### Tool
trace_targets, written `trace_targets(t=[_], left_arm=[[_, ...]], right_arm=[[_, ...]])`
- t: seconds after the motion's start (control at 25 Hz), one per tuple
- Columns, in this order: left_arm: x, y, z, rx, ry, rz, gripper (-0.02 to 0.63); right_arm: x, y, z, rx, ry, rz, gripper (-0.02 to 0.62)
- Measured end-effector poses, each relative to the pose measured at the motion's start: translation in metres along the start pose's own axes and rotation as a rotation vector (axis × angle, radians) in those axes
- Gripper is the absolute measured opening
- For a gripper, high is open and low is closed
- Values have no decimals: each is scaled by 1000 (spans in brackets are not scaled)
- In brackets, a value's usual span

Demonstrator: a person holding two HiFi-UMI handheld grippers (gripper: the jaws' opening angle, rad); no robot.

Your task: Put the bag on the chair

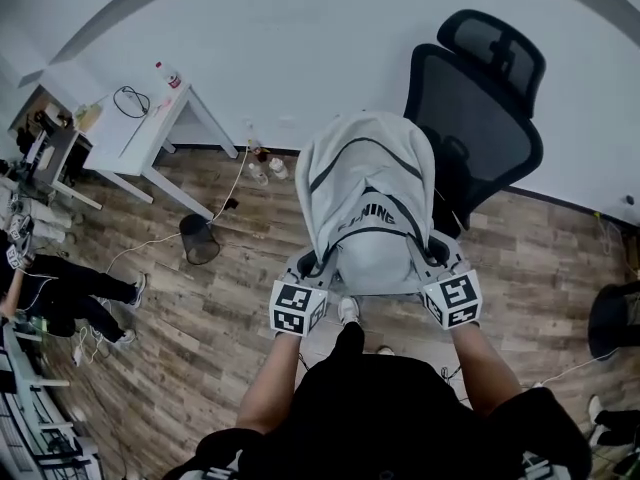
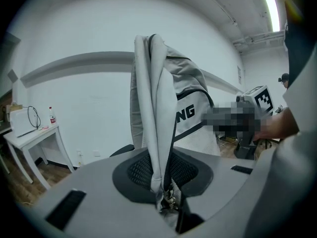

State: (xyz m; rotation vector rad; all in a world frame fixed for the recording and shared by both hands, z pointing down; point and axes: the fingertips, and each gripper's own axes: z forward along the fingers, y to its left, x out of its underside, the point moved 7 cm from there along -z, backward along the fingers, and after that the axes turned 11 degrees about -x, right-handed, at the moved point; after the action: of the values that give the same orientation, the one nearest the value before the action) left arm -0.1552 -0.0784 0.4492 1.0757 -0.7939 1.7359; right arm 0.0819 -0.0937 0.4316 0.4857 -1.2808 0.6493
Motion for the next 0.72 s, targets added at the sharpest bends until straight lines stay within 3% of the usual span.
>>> trace_targets(t=[0.72], left_arm=[[3, 65, 96, 184, 69, -29, 83]], right_arm=[[10, -42, 82, 122, 95, 79, 66]])
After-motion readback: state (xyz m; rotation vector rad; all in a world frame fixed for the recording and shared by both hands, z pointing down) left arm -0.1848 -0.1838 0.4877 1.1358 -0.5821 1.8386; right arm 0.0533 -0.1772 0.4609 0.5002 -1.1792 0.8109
